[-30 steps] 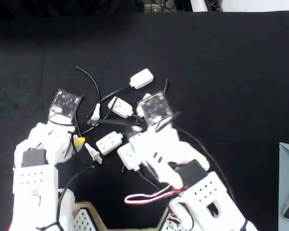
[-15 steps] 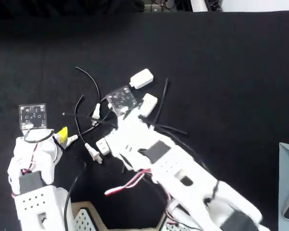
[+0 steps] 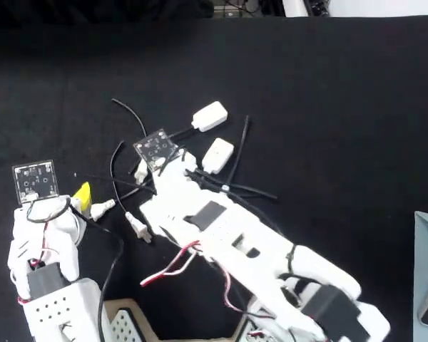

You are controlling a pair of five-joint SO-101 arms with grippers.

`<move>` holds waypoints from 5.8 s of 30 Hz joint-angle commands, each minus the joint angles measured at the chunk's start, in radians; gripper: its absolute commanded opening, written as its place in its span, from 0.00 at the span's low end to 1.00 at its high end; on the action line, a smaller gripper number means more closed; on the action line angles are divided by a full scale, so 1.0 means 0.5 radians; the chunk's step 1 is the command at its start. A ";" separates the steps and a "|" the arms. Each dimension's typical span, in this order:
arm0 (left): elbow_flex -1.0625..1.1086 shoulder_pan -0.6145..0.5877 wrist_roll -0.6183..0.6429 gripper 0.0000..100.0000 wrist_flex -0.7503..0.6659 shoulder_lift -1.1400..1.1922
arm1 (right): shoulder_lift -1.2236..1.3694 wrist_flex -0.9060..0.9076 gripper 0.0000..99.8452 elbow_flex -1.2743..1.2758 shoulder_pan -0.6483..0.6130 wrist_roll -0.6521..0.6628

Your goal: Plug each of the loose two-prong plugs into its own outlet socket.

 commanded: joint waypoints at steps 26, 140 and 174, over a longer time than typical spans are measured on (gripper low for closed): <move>-0.005 -0.023 0.018 0.31 -0.012 -0.018 | 0.094 -0.132 0.01 0.032 0.110 0.107; 0.060 -0.008 0.006 0.31 -0.021 -0.018 | 0.741 1.274 0.01 -1.407 0.249 0.918; 0.060 -0.008 0.006 0.31 -0.018 -0.018 | 1.530 1.218 0.21 -1.984 0.034 0.902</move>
